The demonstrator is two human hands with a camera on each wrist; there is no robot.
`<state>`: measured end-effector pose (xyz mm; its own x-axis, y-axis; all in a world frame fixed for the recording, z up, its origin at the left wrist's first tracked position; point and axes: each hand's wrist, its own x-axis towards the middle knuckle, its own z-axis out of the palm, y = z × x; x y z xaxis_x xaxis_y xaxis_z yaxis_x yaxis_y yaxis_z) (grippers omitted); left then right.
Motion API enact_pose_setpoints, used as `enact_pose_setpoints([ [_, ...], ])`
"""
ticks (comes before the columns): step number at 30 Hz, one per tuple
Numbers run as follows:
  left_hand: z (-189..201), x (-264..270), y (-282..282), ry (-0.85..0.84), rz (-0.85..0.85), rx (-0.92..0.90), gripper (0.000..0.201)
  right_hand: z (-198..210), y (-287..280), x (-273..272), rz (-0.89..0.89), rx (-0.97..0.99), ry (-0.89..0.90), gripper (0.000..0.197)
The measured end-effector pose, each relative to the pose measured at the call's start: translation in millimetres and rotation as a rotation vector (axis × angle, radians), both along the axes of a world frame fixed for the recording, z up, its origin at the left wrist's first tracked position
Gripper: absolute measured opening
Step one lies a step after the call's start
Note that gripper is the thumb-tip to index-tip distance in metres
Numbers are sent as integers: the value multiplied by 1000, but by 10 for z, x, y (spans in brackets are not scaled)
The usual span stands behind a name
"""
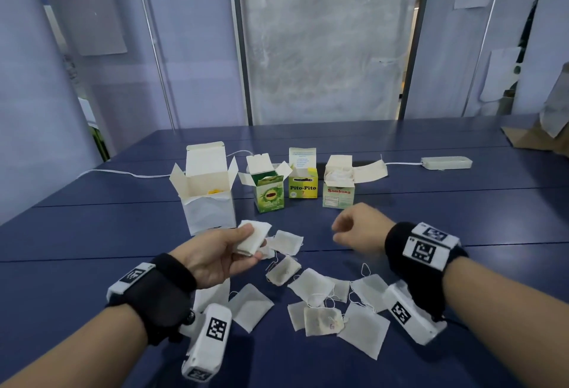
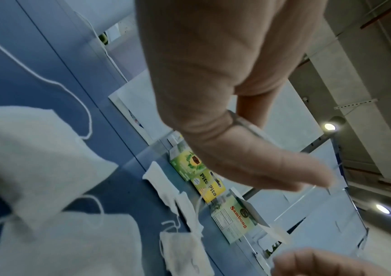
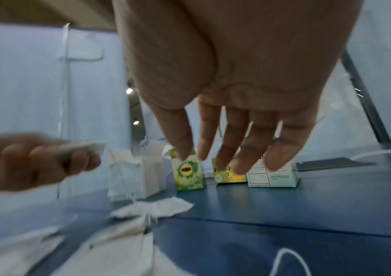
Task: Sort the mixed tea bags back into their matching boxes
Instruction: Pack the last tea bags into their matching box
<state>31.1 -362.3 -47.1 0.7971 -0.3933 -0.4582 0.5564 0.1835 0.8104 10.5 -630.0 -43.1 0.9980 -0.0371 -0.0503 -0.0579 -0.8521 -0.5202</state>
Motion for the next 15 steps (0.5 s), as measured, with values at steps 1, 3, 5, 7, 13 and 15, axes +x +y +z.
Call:
enact_pose_setpoints([
  [1,3,16,29,16,49,-13,28,-43,61,-18,69,-56,61,20],
  [3,31,57,101,28,145,-48,28,-136,205,-41,210,-150,188,31],
  [5,79,91,190,28,196,-92,30,-234,328,-34,298,-228,248,43],
  [7,126,102,287,35,192,-143,31,-314,403,-11,328,-258,260,50],
  [13,163,27,408,-1,192,-134,25,-344,418,30,275,-156,306,28],
  [15,137,5,400,2,177,-99,24,-313,389,28,266,-130,224,24],
])
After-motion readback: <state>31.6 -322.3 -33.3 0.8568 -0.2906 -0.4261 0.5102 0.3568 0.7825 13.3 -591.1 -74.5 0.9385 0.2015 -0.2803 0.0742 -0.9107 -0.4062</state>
